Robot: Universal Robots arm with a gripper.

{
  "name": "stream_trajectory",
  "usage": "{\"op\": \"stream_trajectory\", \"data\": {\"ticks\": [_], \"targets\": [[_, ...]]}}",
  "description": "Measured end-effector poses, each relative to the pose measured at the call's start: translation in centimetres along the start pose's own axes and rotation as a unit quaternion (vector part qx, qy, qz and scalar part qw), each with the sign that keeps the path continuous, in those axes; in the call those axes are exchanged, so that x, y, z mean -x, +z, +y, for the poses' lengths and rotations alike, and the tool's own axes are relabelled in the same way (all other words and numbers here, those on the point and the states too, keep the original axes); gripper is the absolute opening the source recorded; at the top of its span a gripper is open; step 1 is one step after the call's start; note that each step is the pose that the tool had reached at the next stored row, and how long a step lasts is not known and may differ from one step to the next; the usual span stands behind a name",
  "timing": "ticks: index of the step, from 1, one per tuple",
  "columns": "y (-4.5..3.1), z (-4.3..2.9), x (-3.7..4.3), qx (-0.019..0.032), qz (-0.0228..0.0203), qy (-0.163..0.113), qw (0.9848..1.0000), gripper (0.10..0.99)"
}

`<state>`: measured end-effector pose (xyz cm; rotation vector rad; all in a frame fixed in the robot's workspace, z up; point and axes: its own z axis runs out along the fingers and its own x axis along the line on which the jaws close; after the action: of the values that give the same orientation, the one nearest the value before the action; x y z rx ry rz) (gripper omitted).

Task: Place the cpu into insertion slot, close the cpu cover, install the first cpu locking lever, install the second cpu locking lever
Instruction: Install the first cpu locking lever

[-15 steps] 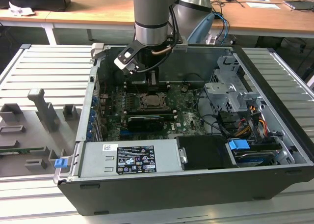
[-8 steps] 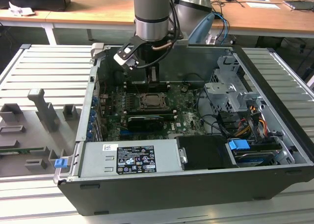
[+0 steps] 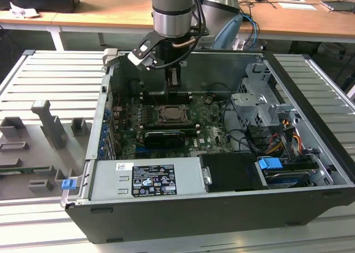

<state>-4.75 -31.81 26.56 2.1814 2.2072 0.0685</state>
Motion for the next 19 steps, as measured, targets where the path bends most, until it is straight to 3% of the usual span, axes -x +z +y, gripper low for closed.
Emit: {"op": "stream_trajectory", "data": {"ticks": [2,6,13,19], "targets": [[0.0,0.0,0.0,0.0,0.0,-0.003,1.0,0.106],[-0.01,0.0,0.0,-0.0002,0.0007,-0.036,0.9993,0.106],[0.0,0.0,0.0,-0.0004,0.0033,-0.091,0.9959,0.106],[0.01,-0.01,0.02,-0.0004,0.0041,-0.105,0.9945,0.106]]}}
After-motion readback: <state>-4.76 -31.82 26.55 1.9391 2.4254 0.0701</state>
